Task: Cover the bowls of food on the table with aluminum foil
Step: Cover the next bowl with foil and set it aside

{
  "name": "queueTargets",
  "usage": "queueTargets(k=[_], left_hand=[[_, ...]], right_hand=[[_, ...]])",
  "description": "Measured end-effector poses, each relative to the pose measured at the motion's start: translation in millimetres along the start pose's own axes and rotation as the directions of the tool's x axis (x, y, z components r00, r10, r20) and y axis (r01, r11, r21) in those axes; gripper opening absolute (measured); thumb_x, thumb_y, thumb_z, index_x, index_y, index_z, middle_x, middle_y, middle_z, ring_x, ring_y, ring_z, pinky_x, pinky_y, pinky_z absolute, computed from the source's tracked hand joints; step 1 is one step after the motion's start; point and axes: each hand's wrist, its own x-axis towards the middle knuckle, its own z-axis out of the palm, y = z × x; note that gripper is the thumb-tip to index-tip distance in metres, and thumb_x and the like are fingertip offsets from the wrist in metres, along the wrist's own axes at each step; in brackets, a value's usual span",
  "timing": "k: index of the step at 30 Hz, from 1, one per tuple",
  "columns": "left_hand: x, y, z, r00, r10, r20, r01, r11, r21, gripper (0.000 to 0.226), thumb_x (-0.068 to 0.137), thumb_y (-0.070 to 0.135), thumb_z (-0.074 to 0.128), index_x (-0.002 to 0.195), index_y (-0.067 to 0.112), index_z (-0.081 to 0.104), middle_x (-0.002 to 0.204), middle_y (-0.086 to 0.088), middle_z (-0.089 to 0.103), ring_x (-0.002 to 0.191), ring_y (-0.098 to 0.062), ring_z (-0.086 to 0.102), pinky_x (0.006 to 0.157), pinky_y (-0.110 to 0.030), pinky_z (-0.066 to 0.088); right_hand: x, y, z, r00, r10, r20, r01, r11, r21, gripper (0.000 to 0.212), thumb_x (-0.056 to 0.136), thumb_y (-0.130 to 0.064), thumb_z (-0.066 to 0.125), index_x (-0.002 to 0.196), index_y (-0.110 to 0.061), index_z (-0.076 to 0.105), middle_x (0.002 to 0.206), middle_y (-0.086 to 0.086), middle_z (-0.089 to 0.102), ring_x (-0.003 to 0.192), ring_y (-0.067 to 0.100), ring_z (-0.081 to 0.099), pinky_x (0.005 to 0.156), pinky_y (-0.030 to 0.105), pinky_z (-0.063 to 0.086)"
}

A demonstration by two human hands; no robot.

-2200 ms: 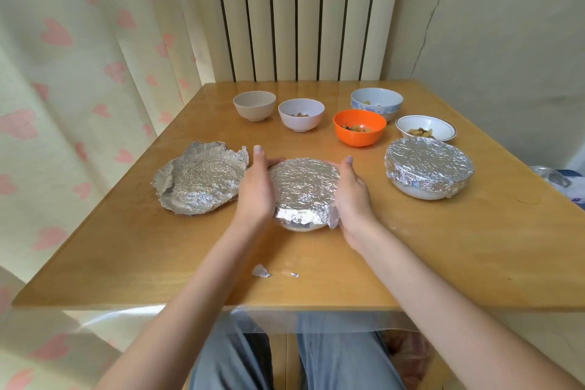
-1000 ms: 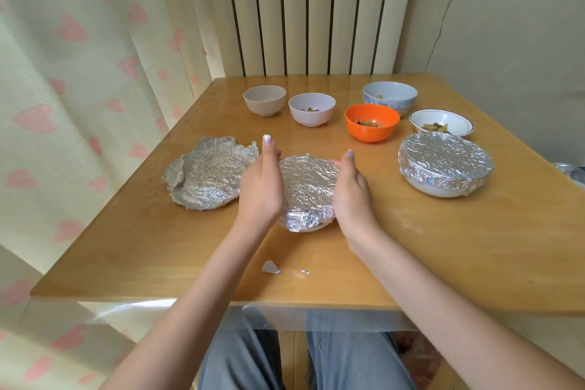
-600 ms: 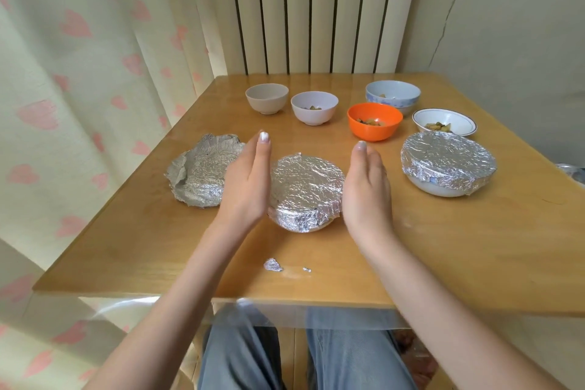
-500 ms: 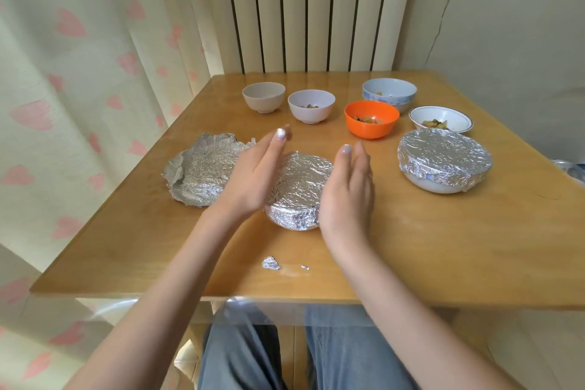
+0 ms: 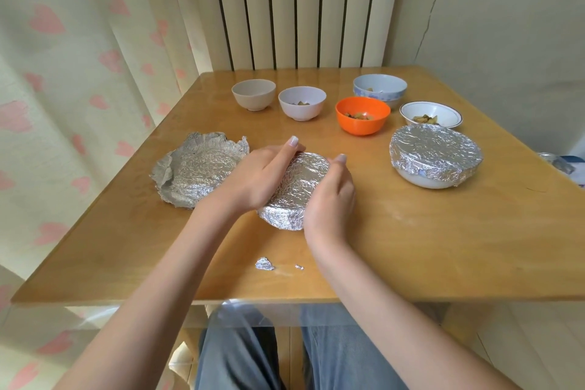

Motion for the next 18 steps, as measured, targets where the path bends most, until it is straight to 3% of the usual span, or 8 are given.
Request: queueTargets(k=[3, 5, 9, 11, 13, 15, 17, 18], left_hand=[[0.8, 2.1, 1.3, 1.0, 0.008, -0.005, -0.008, 0.999, 0.048, 0.054, 0.106, 0.043, 0.018, 0.13, 0.018, 0.061, 0.136, 0.004, 0.057, 0.118, -0.003, 0.044, 0.087, -0.003, 0.026], [0.2, 2.7, 2.6, 1.0, 0.018, -0.015, -0.017, 0.999, 0.05, 0.055, 0.106, 0.04, 0.019, 0.127, 0.014, 0.062, 0.132, 0.002, 0.059, 0.114, -0.003, 0.045, 0.086, -0.008, 0.029], [-4.0, 6.3, 5.2, 0.997, 0.027, -0.074, -0.023, 0.999, 0.045, 0.058, 0.107, 0.038, 0.017, 0.116, 0.004, 0.064, 0.122, -0.009, 0.064, 0.113, -0.02, 0.053, 0.089, -0.025, 0.034], [-5.8, 6.6, 4.4, 0.997, -0.018, -0.074, 0.017, 1.0, -0.006, 0.059, 0.106, 0.041, 0.017, 0.126, 0.008, 0.062, 0.134, -0.005, 0.06, 0.124, -0.016, 0.05, 0.092, -0.019, 0.032], [-8.6, 5.9, 0.6, 0.996, -0.066, -0.064, 0.058, 0.99, -0.127, 0.059, 0.105, 0.044, 0.017, 0.138, 0.012, 0.054, 0.142, 0.001, 0.053, 0.125, -0.007, 0.048, 0.091, -0.006, 0.031], [-11.1, 4.3, -6.0, 0.987, -0.079, -0.137, 0.051, 0.979, -0.196, 0.058, 0.105, 0.043, 0.017, 0.141, 0.013, 0.051, 0.143, 0.003, 0.051, 0.118, 0.0, 0.046, 0.082, 0.007, 0.027], [-11.3, 1.5, -10.3, 0.976, -0.063, -0.21, 0.018, 0.977, -0.212, 0.058, 0.105, 0.047, 0.016, 0.138, 0.017, 0.055, 0.141, 0.006, 0.052, 0.121, 0.003, 0.042, 0.088, 0.007, 0.023], [-9.6, -0.2, -10.2, 0.98, -0.063, -0.189, 0.012, 0.966, -0.257, 0.061, 0.103, 0.053, 0.016, 0.135, 0.021, 0.057, 0.14, 0.008, 0.054, 0.124, 0.003, 0.042, 0.099, 0.0, 0.024]], right_hand=[[0.0, 2.4, 3.6, 1.0, 0.015, -0.009, -0.016, 1.0, -0.019, 0.054, 0.092, -0.052, 0.028, 0.089, -0.011, 0.063, 0.088, 0.005, 0.068, 0.089, 0.028, 0.06, 0.081, 0.039, 0.047], [1.7, 1.7, 2.2, 0.999, 0.032, -0.005, -0.032, 0.999, -0.034, 0.058, 0.092, -0.053, 0.027, 0.088, -0.009, 0.065, 0.09, 0.008, 0.069, 0.089, 0.03, 0.06, 0.081, 0.04, 0.047], [7.5, -6.7, -10.3, 0.993, 0.06, 0.107, -0.045, 0.99, -0.133, 0.053, 0.101, -0.045, 0.025, 0.073, -0.015, 0.057, 0.073, -0.002, 0.06, 0.077, 0.023, 0.052, 0.07, 0.031, 0.035], [9.2, -9.7, -14.4, 0.979, 0.095, 0.182, -0.067, 0.986, -0.155, 0.053, 0.1, -0.05, 0.023, 0.074, -0.019, 0.057, 0.074, -0.007, 0.059, 0.078, 0.018, 0.052, 0.076, 0.031, 0.038], [11.8, -6.4, -19.0, 0.975, 0.128, 0.18, -0.112, 0.989, -0.097, 0.055, 0.099, -0.053, 0.022, 0.104, -0.019, 0.065, 0.104, -0.002, 0.066, 0.102, 0.021, 0.058, 0.093, 0.032, 0.041], [10.4, -1.5, -22.4, 0.992, 0.106, 0.069, -0.106, 0.994, -0.001, 0.056, 0.1, -0.051, 0.024, 0.136, -0.017, 0.05, 0.138, -0.001, 0.052, 0.129, 0.017, 0.045, 0.109, 0.033, 0.032], [3.1, 2.4, -20.6, 0.999, 0.048, -0.004, -0.048, 0.998, 0.035, 0.059, 0.097, -0.053, 0.024, 0.144, -0.02, 0.039, 0.148, -0.004, 0.04, 0.137, 0.013, 0.034, 0.115, 0.036, 0.024], [-1.9, 3.7, -17.4, 0.999, 0.032, -0.007, -0.032, 0.999, 0.042, 0.061, 0.095, -0.055, 0.024, 0.145, -0.022, 0.037, 0.15, -0.005, 0.038, 0.138, 0.013, 0.033, 0.115, 0.036, 0.023]])
